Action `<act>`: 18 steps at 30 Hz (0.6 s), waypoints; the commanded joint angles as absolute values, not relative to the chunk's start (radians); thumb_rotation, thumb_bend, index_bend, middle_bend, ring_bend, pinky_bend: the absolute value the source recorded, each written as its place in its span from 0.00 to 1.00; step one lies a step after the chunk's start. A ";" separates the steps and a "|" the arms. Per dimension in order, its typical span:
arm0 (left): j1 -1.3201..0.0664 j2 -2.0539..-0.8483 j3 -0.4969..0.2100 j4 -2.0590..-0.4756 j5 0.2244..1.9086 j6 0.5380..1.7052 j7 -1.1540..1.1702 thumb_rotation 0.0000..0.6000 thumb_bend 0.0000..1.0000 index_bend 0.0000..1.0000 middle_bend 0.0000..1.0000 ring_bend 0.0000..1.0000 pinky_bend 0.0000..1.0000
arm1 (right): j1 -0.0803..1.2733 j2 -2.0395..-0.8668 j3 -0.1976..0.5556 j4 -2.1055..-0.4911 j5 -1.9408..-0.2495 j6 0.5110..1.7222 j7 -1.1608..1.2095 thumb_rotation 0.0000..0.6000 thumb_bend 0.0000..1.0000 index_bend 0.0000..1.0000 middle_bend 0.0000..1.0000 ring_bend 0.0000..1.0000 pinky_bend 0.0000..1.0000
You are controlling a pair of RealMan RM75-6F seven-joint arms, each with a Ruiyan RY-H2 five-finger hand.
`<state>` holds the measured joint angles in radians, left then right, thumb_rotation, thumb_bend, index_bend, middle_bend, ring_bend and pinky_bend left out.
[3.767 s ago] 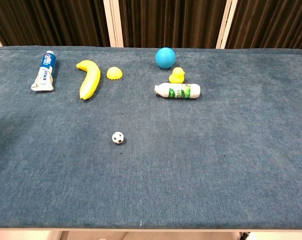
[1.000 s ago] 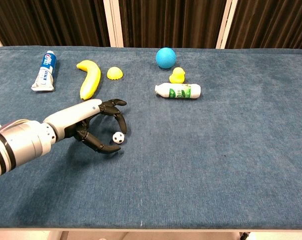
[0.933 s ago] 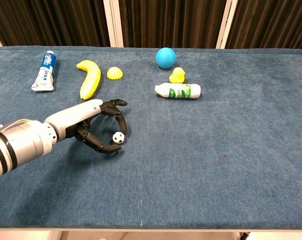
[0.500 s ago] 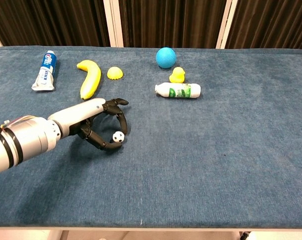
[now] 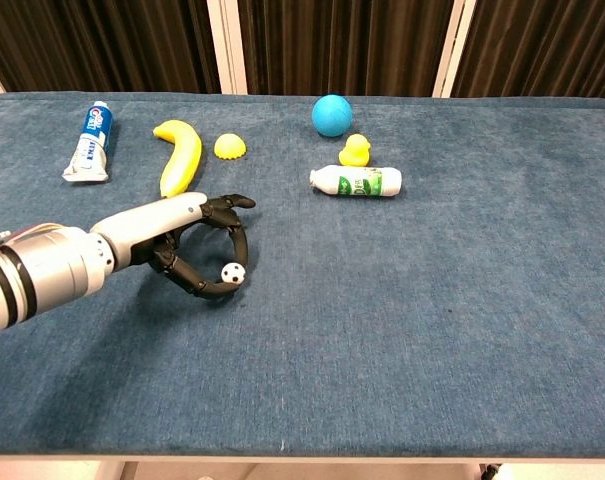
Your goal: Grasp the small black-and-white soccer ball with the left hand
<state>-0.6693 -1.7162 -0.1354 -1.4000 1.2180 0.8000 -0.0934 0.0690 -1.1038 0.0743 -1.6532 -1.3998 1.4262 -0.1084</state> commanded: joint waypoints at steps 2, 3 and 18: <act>-0.685 -1.640 -0.143 -1.506 1.232 0.804 -0.047 1.00 0.32 0.57 0.01 0.00 0.07 | 0.069 -1.103 0.074 -1.654 -1.400 1.425 -0.106 1.00 0.35 0.17 0.16 0.07 0.00; -0.694 -1.602 -0.147 -1.552 1.222 0.789 -0.027 1.00 0.32 0.57 0.01 0.00 0.07 | 0.069 -1.102 0.074 -1.654 -1.401 1.426 -0.106 1.00 0.35 0.17 0.16 0.07 0.00; -0.834 -1.263 -0.230 -1.946 0.963 0.756 0.225 1.00 0.33 0.57 0.01 0.00 0.07 | 0.068 -1.098 0.070 -1.658 -1.406 1.425 -0.094 1.00 0.35 0.17 0.16 0.07 0.00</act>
<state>-0.8095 -1.2896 -0.2190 -1.9175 0.9930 0.7558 0.1953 0.0680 -1.0980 0.0703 -1.6580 -1.4060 1.4247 -0.0941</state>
